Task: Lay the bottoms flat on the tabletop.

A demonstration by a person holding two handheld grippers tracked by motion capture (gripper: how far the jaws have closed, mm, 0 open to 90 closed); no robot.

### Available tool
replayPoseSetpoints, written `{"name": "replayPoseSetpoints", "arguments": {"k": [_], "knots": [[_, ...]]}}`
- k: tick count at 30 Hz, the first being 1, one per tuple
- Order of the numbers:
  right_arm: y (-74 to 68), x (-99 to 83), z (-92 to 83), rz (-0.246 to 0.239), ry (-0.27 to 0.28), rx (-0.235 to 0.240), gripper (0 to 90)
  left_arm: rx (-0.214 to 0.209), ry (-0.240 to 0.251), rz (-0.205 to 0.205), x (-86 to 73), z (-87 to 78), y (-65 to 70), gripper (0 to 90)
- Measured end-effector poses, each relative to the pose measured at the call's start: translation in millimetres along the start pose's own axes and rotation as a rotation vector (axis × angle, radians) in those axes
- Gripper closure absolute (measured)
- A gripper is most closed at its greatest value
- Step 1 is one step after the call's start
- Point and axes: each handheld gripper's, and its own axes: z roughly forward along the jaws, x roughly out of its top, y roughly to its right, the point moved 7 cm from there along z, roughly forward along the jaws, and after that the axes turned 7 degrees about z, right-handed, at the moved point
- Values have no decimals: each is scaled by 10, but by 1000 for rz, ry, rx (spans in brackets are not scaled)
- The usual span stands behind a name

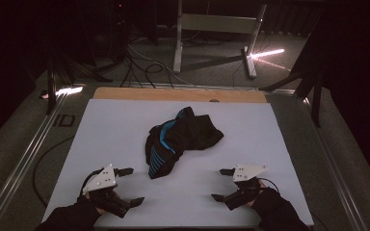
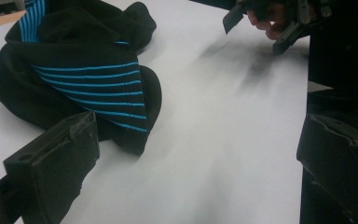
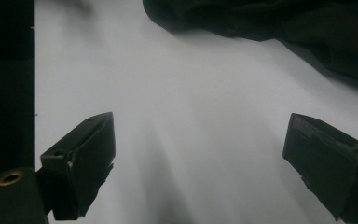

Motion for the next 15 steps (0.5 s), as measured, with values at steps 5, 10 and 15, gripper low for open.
{"name": "replayPoseSetpoints", "arguments": {"k": [5, 10, 15], "knots": [[14, -7, 1, 15, -6, -11, 93, -14, -1, 6, 11, 31, 11, 2], [20, -28, -8, 14, -14, -5, 93, -22, 4, 8, 22, 45, 15, 1], [9, -32, 18, 36, -43, -19, 93, -32, 7, 7, 23, 35, 30, 2]]}}
